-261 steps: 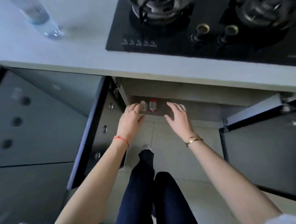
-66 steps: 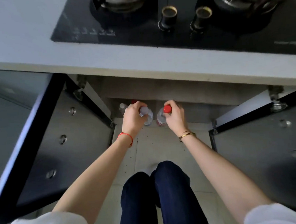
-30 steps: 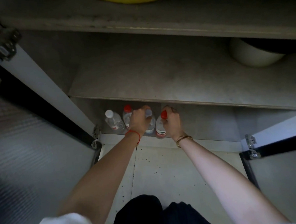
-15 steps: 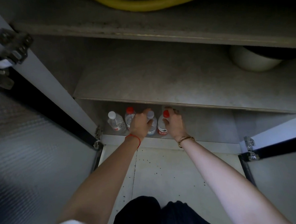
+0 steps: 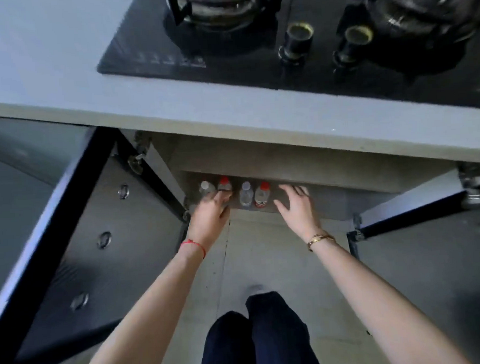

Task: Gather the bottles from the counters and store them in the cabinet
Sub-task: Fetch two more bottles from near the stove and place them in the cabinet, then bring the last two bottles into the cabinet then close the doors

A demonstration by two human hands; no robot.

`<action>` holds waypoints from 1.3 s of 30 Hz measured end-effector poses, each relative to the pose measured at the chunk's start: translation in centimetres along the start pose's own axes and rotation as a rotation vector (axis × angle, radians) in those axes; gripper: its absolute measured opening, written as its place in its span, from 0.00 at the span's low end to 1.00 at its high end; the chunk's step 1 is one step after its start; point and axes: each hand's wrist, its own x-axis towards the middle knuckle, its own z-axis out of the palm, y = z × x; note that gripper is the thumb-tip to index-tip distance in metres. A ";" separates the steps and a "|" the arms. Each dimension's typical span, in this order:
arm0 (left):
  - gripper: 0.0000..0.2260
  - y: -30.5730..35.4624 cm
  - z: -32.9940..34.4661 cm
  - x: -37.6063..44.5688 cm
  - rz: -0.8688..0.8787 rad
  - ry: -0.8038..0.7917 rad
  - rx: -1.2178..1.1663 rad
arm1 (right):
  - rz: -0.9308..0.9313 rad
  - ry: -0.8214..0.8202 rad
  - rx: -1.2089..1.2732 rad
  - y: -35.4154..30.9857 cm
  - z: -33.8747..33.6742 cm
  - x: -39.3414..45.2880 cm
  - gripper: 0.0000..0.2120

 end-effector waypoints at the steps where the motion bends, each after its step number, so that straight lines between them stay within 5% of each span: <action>1: 0.14 1.1 -2.4 -1.2 0.013 0.018 0.015 | 0.001 0.004 0.014 -1.2 -2.3 -1.1 0.20; 9: 0.16 10.8 -20.2 -10.3 0.074 0.169 -0.012 | -0.042 0.079 0.097 -11.3 -18.7 -11.4 0.22; 17: 0.17 16.9 -31.1 -19.3 0.132 0.214 0.014 | -0.104 0.202 0.073 -16.8 -28.3 -22.1 0.25; 29: 0.20 22.6 -33.8 -25.4 0.271 0.151 -0.007 | -0.041 0.399 0.100 -16.9 -32.4 -32.9 0.25; 39: 0.20 33.1 -30.4 -25.2 0.533 -0.006 -0.014 | 0.228 0.592 0.115 -10.4 -36.8 -42.1 0.24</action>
